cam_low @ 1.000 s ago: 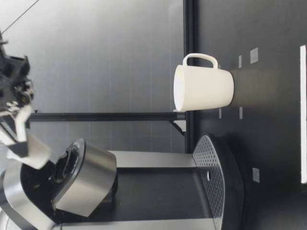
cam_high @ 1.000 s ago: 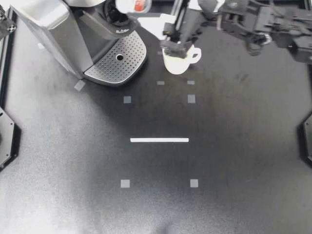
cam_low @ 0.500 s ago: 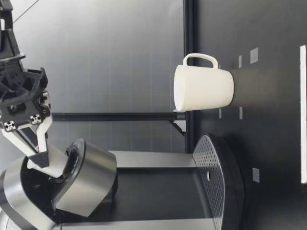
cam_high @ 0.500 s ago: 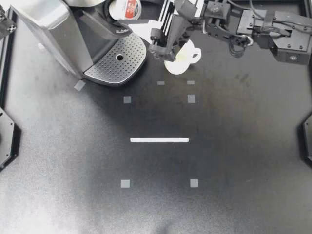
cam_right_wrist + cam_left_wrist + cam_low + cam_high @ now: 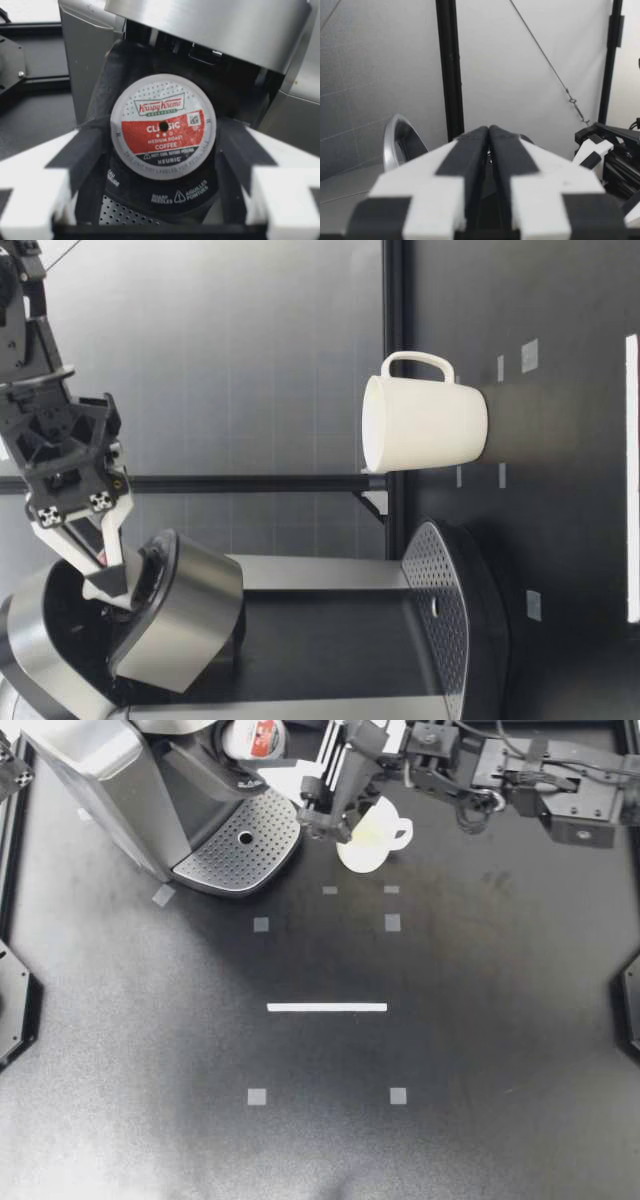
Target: Place the coffee capsule inside the capsule container, then place the cup onto the center of the cup tray.
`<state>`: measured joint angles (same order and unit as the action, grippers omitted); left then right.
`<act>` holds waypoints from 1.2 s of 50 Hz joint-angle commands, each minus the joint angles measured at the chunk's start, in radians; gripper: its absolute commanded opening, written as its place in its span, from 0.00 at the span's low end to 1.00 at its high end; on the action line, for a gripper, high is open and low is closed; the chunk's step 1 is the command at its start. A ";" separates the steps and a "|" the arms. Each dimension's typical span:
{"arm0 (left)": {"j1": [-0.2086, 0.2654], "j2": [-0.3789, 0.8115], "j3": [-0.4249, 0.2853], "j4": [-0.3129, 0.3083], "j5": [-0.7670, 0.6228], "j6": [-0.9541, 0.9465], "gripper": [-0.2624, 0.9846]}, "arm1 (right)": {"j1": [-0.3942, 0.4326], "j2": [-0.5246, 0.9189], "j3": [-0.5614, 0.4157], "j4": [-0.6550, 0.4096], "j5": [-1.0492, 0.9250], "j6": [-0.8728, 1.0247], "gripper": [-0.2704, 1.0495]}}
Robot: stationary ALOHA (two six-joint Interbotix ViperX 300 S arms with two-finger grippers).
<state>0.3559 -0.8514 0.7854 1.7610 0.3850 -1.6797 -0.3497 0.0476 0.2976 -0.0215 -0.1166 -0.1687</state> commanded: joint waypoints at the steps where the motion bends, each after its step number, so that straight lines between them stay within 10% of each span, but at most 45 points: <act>1: 0.003 0.002 -0.011 0.003 0.002 0.002 0.35 | -0.008 -0.011 -0.032 -0.002 -0.003 0.002 0.66; 15: 0.005 0.003 -0.009 0.005 0.002 0.002 0.35 | -0.008 0.003 -0.034 -0.012 -0.015 -0.003 0.82; 60: 0.005 0.005 0.005 0.005 0.060 0.000 0.35 | 0.015 -0.100 0.034 -0.014 -0.060 0.008 0.82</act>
<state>0.3574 -0.8498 0.7977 1.7610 0.4050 -1.6797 -0.3390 -0.0015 0.3313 -0.0368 -0.1549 -0.1641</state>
